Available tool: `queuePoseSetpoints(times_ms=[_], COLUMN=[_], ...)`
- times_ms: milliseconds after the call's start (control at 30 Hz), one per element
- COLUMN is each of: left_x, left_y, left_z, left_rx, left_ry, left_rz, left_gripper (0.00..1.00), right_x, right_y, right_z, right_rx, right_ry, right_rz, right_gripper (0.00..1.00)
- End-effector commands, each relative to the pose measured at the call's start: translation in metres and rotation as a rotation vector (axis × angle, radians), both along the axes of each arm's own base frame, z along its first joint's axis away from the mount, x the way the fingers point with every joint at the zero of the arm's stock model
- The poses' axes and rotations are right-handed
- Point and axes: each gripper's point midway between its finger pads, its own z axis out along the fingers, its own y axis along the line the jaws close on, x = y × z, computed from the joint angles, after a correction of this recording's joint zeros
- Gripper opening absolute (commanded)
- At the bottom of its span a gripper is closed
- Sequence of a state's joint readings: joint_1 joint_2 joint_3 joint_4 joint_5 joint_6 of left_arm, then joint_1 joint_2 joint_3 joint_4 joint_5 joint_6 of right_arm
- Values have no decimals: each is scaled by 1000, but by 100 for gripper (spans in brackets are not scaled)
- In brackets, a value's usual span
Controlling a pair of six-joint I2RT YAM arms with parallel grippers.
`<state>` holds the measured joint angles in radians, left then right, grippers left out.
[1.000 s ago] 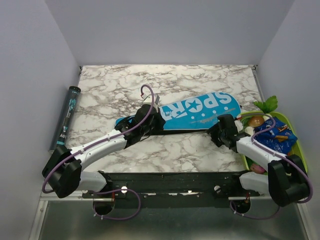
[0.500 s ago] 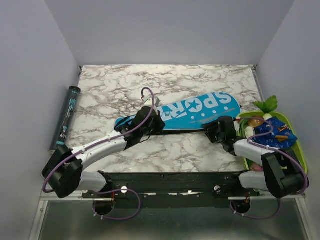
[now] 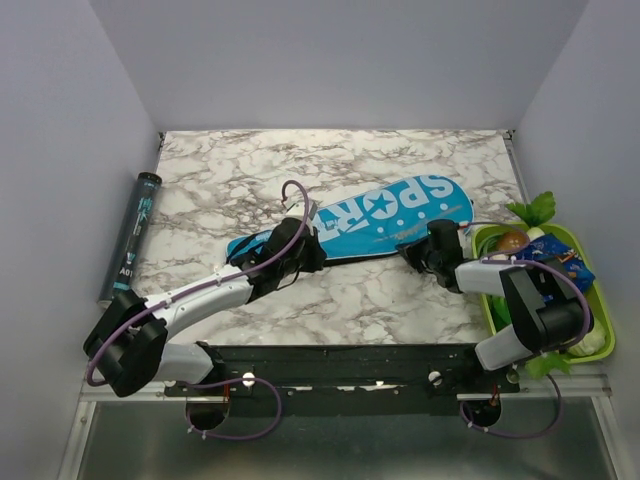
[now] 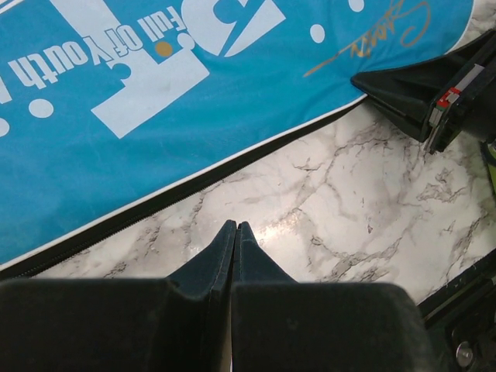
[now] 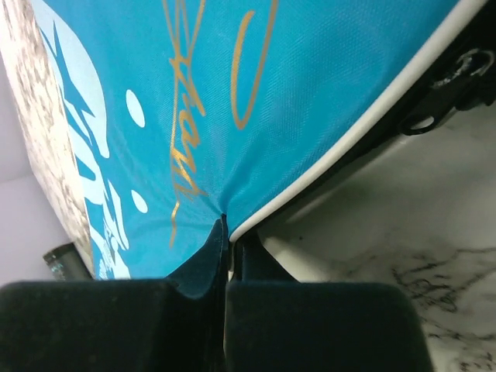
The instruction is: Pack up the badminton gear
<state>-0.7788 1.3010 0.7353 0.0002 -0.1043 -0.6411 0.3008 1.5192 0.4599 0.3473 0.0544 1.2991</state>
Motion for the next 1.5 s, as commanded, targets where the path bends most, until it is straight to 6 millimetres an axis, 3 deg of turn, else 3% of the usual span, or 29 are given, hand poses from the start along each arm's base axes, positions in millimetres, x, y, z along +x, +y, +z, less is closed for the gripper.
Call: queuePoseSetpoints(times_ms=[0, 167, 467, 600, 633, 700, 733, 767, 833, 867, 900, 1000, 1167, 1300, 1467], left_x=[-2, -4, -5, -4, -4, -4, -4, -5, -5, -5, -5, -6, -7, -7, -10], left_y=[13, 19, 19, 18, 19, 19, 20, 19, 20, 21, 21, 21, 20, 19, 19], left_z=[5, 5, 0, -2, -2, -1, -2, -3, -3, -3, -2, -3, 0, -1, -8], left_rx=[19, 27, 25, 31, 33, 33, 35, 35, 34, 31, 27, 21, 18, 16, 21], left_ry=[-29, -33, -26, -24, -24, -28, -28, -26, -26, -24, -28, -26, -29, -27, -7], left_rz=[13, 19, 18, 18, 17, 17, 19, 13, 15, 15, 17, 15, 8, 4, 0], left_gripper=[6, 6, 7, 7, 7, 7, 7, 7, 7, 7, 8, 8, 9, 8, 9], right_x=[-18, -20, -46, -46, -43, -48, -44, -42, -53, -46, -58, -68, -76, -72, -58], right_y=[1, 22, 43, 40, 40, 31, 29, 22, 6, -5, -16, -42, -61, -70, -67], right_z=[-24, -17, -18, -6, 7, 12, 25, 37, 40, 53, 46, 43, 29, 19, 8], right_rx=[-139, -142, -79, -113, -120, -169, -188, -237, -312, -392, -441, -562, -617, -643, -633], right_ry=[89, 57, 52, 58, 27, 45, 23, -6, 54, 31, 102, 183, 244, 280, 316], right_rz=[173, 374, 461, 473, 473, 472, 468, 463, 459, 446, 452, 432, 384, 357, 363], right_gripper=[1, 1, 1, 36, 39, 45, 46, 48, 52, 54, 56, 57, 53, 50, 50])
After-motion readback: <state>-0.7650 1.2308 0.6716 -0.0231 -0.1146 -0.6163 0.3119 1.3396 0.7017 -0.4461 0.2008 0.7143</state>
